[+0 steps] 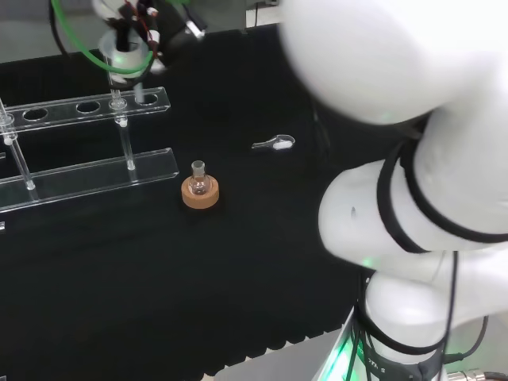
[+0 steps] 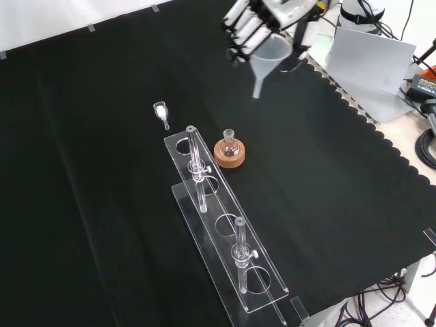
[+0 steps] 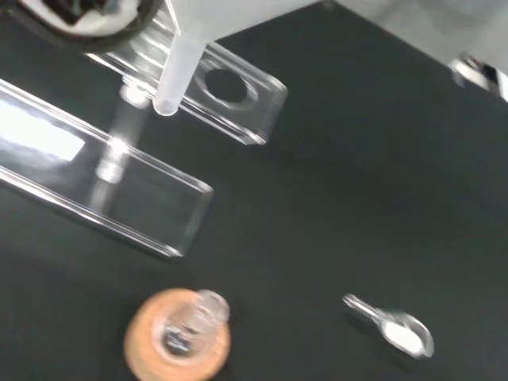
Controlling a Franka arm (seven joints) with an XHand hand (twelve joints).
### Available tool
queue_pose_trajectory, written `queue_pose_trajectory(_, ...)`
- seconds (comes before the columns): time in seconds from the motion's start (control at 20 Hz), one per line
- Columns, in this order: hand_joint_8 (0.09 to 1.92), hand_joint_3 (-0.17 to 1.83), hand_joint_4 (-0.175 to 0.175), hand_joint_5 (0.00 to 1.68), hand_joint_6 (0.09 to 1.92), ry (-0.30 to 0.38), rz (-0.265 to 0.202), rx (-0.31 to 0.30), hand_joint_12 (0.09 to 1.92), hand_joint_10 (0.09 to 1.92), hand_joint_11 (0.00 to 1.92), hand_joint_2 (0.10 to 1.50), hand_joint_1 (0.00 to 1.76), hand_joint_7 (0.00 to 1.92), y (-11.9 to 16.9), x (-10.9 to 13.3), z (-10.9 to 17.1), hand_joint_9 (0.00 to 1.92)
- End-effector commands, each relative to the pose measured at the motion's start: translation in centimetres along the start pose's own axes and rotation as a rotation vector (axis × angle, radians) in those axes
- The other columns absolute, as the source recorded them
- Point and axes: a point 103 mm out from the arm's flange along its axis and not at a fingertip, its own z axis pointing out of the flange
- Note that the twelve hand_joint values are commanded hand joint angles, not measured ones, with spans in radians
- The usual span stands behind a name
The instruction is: Place the funnel on the round-bottom flask.
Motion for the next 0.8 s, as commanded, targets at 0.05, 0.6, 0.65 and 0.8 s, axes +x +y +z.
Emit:
queue_pose_trajectory(0.05,0.72,0.71,-0.020,0.79,0.77,-0.054,0.039,0.207,1.19,0.50,0.67,0.73,0.97,0.71,3.6,0.3,10.1,1.12)
queue_pose_trajectory(0.6,0.72,0.71,-0.020,0.79,0.77,-0.037,0.034,0.218,1.19,0.50,0.67,0.73,0.97,0.71,3.8,0.2,10.5,1.12)
queue_pose_trajectory(0.65,0.72,0.71,-0.019,0.79,0.77,-0.035,0.033,0.217,1.19,0.50,0.67,0.73,0.97,0.71,3.9,0.2,10.7,1.12)
queue_pose_trajectory(0.8,0.72,0.71,-0.019,0.79,0.77,-0.032,0.033,0.208,1.19,0.50,0.67,0.73,0.97,0.71,4.3,0.0,12.0,1.12)
